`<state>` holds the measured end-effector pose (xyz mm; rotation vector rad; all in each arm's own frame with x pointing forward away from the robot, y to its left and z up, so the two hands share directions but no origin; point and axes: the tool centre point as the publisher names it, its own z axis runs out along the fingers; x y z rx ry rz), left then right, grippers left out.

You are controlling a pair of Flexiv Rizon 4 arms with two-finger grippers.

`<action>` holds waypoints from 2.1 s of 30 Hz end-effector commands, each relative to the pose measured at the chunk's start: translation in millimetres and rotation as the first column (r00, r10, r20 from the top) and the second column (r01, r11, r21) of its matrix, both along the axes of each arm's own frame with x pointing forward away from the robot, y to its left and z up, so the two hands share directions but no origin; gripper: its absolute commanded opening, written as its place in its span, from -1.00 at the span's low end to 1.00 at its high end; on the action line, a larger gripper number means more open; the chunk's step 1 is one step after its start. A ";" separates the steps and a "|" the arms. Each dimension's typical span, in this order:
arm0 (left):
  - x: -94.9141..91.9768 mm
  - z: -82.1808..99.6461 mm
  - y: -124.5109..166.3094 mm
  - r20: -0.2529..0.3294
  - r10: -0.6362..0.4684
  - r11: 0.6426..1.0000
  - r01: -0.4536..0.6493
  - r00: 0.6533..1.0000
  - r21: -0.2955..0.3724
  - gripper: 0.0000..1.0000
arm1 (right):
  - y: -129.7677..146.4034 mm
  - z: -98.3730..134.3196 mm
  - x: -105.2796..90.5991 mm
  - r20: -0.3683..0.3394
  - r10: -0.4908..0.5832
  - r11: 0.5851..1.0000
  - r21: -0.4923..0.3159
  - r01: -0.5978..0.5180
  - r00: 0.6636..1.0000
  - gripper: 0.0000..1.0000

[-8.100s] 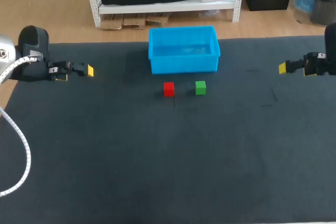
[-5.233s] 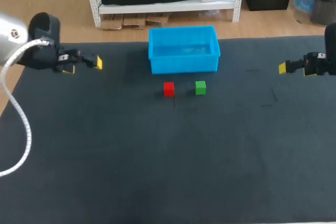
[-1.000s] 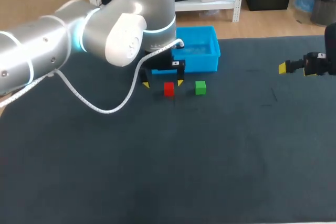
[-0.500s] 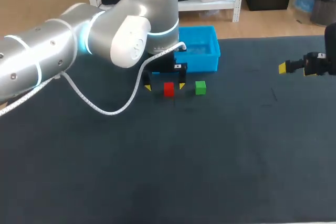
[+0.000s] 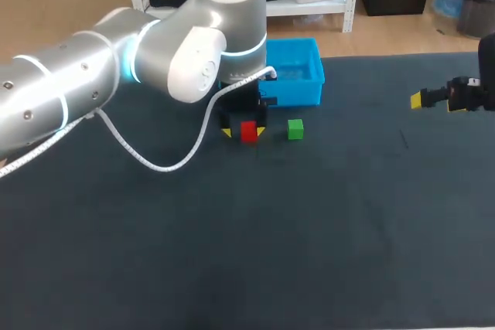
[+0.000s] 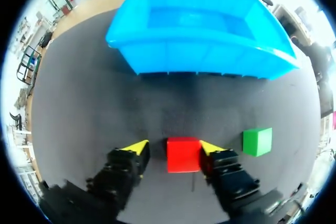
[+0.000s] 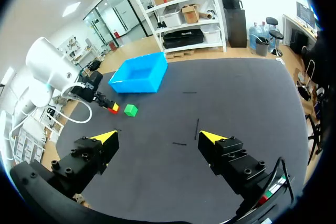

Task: Use the left arm to pick the red cube and place it into the blue plastic box first, then use the right arm to grasp the green cube and put it into the same blue plastic box after the first action is fully finished.

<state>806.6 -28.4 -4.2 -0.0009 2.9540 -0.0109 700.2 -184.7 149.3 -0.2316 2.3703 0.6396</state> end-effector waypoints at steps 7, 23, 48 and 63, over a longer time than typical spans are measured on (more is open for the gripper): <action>3.9 -1.0 0.2 0.001 -0.006 1.000 0.006 1.000 0.009 -1.00 | -0.4 0.2 0.2 -0.001 0.001 1.000 0.000 -0.001 1.000 1.00; 3.1 61.6 6.0 0.048 -0.046 0.999 0.045 0.998 0.024 -1.00 | -0.4 0.2 0.2 -0.001 0.001 1.000 0.000 -0.001 1.000 1.00; -12.4 144.4 13.1 0.157 -0.106 0.994 0.104 0.982 0.022 -1.00 | -0.4 0.2 0.2 -0.001 0.001 1.000 0.000 -0.001 1.000 1.00; -2.5 147.6 21.5 0.359 -0.163 0.985 0.170 0.919 0.010 -1.00 | -0.4 0.2 0.2 -0.001 0.001 1.000 0.000 -0.001 1.000 1.00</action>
